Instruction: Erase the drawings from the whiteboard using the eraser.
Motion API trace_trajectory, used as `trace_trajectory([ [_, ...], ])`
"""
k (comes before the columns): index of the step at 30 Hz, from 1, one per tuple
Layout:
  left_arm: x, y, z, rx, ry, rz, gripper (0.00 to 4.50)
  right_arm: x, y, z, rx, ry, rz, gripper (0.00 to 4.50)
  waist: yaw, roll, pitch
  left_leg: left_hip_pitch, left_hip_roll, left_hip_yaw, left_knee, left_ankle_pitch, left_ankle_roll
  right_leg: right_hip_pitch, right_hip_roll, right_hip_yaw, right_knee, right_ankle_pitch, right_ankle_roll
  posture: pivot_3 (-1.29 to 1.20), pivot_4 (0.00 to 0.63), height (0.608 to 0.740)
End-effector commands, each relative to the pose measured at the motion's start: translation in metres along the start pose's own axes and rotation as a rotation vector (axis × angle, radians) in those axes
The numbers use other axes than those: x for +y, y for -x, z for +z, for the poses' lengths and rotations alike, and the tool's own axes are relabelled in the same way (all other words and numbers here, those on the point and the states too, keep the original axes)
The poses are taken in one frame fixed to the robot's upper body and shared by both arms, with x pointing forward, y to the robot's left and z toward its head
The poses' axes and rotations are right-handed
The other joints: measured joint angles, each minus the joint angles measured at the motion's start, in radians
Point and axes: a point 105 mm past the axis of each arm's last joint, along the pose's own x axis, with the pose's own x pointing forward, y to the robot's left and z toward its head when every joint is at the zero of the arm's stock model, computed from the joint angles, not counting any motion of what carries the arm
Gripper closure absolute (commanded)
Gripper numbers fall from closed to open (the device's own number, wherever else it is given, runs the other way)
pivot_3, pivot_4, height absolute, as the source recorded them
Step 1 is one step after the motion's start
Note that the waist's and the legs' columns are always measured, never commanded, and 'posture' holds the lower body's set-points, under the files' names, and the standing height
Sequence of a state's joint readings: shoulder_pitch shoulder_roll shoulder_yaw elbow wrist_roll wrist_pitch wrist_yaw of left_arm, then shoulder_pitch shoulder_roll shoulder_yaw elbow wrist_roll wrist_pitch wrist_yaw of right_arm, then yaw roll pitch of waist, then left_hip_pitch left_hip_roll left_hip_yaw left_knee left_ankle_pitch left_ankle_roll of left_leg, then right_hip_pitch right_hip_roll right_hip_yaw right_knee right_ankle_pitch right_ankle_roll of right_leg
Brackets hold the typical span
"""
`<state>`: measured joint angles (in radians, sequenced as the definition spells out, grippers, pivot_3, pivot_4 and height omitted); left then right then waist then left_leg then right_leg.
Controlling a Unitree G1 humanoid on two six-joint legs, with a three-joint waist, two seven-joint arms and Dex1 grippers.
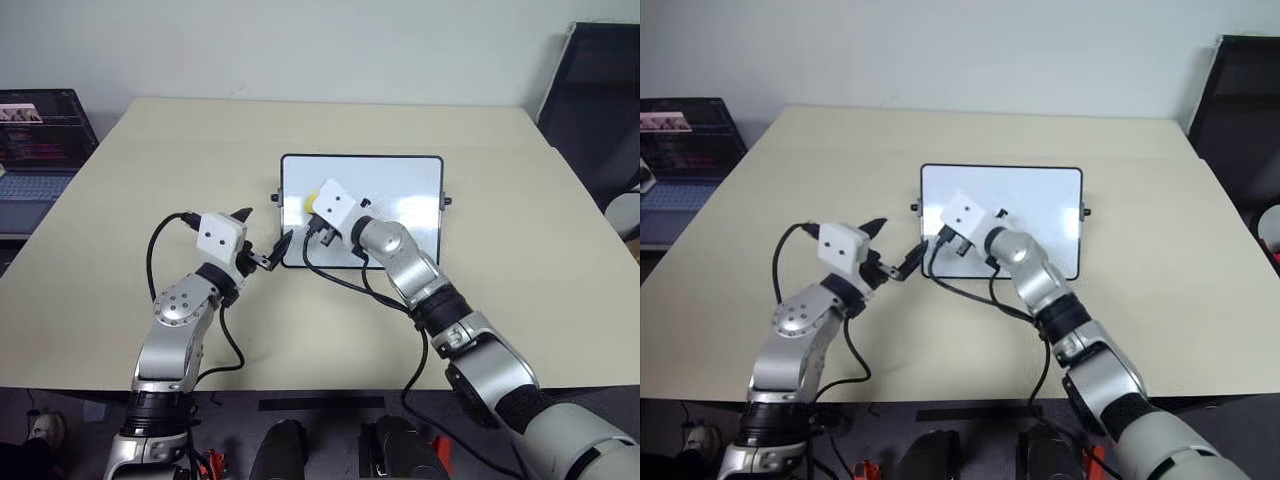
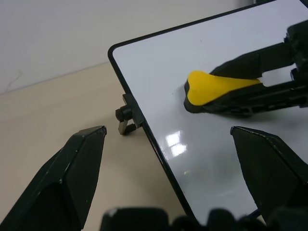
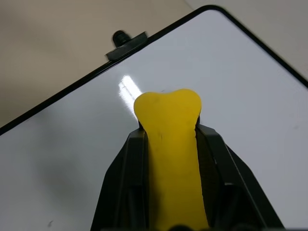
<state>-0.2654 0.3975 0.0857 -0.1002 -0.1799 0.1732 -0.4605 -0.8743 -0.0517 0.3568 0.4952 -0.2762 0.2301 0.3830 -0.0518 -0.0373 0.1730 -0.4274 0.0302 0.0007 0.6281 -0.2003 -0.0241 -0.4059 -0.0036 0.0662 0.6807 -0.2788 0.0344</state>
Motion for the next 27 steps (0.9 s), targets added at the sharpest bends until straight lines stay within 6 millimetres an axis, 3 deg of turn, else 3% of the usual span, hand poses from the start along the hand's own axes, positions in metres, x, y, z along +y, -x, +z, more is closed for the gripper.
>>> trace_trajectory([
  [1, 0.003, 0.0, 0.013, -0.047, -0.028, 0.006, 0.0, -0.001, 0.009, -0.003, 0.009, 0.012, -0.001, 3.52, 0.001, 0.0, 0.0, 0.0, 0.0, 0.0, 0.0, 0.0, 0.0, 0.0, 0.0, 0.0, 0.0, 0.0, 0.0, 0.0, 0.15, 0.74],
  [7, -0.002, -0.005, 0.012, -0.049, -0.019, -0.025, 0.0, -0.011, 0.026, 0.0, -0.03, -0.037, -0.057, 3.52, 0.003, 0.0, 0.0, 0.0, 0.0, 0.0, 0.001, 0.0, 0.0, 0.0, 0.0, 0.0, 0.0, 0.0, 0.0, 0.0, 0.15, 0.74],
  [14, -0.016, -0.008, 0.014, -0.07, 0.008, -0.107, 0.0, -0.049, 0.084, -0.008, -0.096, -0.129, -0.225, 3.52, 0.014, 0.0, 0.0, -0.001, -0.001, 0.0, 0.001, 0.0, 0.0, 0.0, 0.0, 0.0, -0.001, 0.0, 0.0, 0.0, 0.15, 0.74],
  [16, -0.017, -0.008, 0.014, -0.075, 0.013, -0.12, 0.0, -0.052, 0.092, -0.009, -0.091, -0.14, -0.24, 3.52, 0.017, 0.0, 0.0, -0.001, 0.0, 0.0, 0.001, 0.0, 0.0, 0.0, 0.0, 0.0, -0.001, 0.0, 0.0, 0.0, 0.15, 0.74],
  [22, -0.06, -0.018, 0.036, -0.155, 0.085, -0.393, 0.0, -0.09, 0.163, -0.038, 0.089, -0.233, -0.444, 3.52, 0.022, 0.0, 0.0, -0.001, 0.0, 0.001, 0.001, 0.0, 0.0, 0.0, 0.001, 0.0, 0.0, 0.0, 0.0, 0.0, 0.15, 0.74],
  [27, -0.1, -0.023, 0.05, -0.197, 0.134, -0.664, 0.0, -0.1, 0.194, -0.06, 0.23, -0.334, -0.568, 3.52, 0.02, 0.0, 0.0, -0.001, -0.001, 0.003, 0.002, 0.0, 0.0, 0.001, 0.001, 0.0, -0.001, 0.0, 0.001, 0.0, 0.15, 0.74],
])
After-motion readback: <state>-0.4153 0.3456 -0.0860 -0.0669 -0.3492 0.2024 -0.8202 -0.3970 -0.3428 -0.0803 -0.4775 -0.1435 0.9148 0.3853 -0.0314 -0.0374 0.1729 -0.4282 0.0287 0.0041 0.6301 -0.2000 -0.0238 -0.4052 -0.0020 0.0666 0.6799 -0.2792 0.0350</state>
